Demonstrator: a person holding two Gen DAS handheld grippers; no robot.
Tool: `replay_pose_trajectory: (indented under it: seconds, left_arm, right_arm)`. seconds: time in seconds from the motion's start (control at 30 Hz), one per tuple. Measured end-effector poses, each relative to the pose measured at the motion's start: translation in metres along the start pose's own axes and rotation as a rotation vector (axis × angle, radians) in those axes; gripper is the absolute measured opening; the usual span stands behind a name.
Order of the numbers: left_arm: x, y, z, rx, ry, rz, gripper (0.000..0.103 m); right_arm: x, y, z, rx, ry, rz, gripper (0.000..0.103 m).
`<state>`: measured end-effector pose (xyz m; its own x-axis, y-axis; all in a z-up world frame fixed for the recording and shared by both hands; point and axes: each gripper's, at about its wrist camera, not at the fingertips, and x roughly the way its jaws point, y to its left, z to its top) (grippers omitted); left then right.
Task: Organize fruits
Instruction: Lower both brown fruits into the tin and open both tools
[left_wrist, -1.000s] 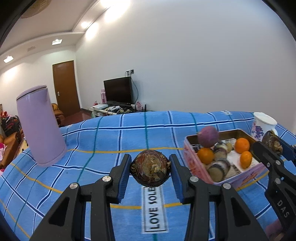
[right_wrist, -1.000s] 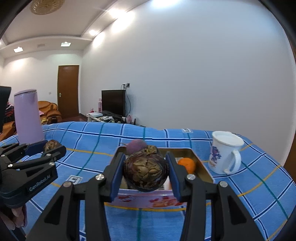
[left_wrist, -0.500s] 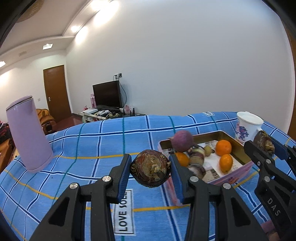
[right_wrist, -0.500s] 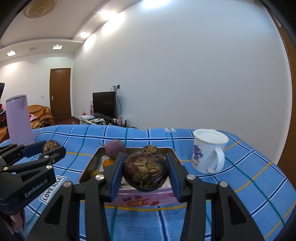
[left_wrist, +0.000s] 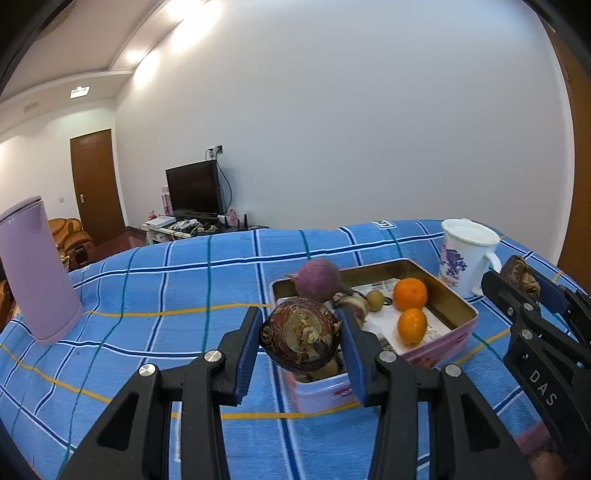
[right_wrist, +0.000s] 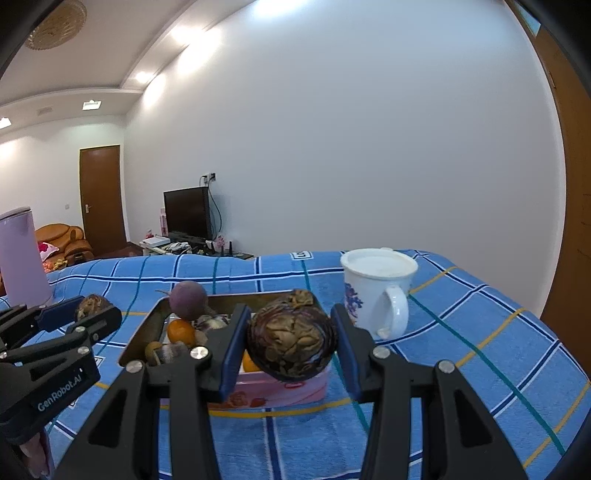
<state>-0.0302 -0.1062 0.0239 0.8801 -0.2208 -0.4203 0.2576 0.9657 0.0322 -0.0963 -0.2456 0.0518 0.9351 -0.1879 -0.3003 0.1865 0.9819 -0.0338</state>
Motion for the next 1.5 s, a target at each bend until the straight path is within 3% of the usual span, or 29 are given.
replay_pose_trajectory:
  seconds: [0.37,0.73,1.17,1.5]
  left_arm:
    - [0.006,-0.018,0.01,-0.009,0.006,-0.081,0.044]
    - [0.029,-0.04,0.038,-0.047,-0.001,-0.124,0.044]
    - [0.082,-0.022,0.032,-0.131,0.062,-0.08,0.044]
    - [0.099,-0.021,0.026,-0.124,0.101,-0.057,0.044]
  right_arm:
    - [0.0,-0.02,0.003,-0.001,0.015,-0.052,0.048]
    - [0.027,-0.04,0.032,0.027,0.053,-0.065,0.048]
    - [0.088,-0.019,0.039,0.044,0.101,-0.013,0.048]
    - [0.129,-0.01,0.027,0.018,0.212,0.039,0.048]
